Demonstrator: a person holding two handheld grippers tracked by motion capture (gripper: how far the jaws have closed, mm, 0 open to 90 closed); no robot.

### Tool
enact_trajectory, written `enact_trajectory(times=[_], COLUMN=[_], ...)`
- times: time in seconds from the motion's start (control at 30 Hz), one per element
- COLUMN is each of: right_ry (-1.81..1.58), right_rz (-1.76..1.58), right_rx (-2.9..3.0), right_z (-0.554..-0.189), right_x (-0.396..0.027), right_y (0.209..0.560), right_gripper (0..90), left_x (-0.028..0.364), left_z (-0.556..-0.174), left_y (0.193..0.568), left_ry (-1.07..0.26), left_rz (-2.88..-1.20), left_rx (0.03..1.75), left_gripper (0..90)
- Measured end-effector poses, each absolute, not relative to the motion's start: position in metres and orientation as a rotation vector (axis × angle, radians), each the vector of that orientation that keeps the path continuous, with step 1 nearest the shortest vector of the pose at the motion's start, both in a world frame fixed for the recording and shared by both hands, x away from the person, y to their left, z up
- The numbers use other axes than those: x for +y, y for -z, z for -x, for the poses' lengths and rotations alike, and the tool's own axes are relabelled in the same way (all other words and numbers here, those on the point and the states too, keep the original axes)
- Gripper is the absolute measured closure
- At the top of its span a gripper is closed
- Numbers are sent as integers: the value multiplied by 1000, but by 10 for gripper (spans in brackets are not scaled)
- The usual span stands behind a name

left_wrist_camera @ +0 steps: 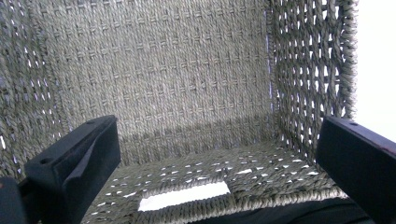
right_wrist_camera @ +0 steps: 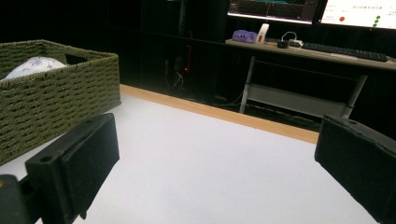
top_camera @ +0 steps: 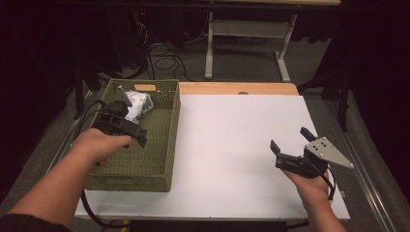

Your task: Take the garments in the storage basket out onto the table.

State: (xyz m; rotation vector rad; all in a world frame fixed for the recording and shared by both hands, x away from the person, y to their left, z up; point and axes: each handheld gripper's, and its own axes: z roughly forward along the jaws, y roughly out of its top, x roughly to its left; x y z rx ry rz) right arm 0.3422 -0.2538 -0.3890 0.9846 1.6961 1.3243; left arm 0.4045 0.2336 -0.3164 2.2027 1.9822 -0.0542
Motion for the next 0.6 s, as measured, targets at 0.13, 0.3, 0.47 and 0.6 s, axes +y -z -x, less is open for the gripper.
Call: enact_trajectory(times=[0.13,0.3,0.47,0.6], right_ry=[-1321,-1319,-1315,-1315], right_rz=[-986,-986,-984,-983], right_rx=[1703,1703,1710,1710], right_z=[-342,-341,-341,-341], right_x=[-254,-253,-252,-252], right_y=[390,391,391,391], right_gripper=[4,4,5,5], left_x=[234,233,233,233], left_z=[-405,-405,-405,-404], left_y=[316,316,317,317], left_ry=[53,54,56,56], left_rz=[-2204,-2213,-2213,-2213], left_rx=[1983,1980,1984,1986], left_gripper=[7,7,7,7])
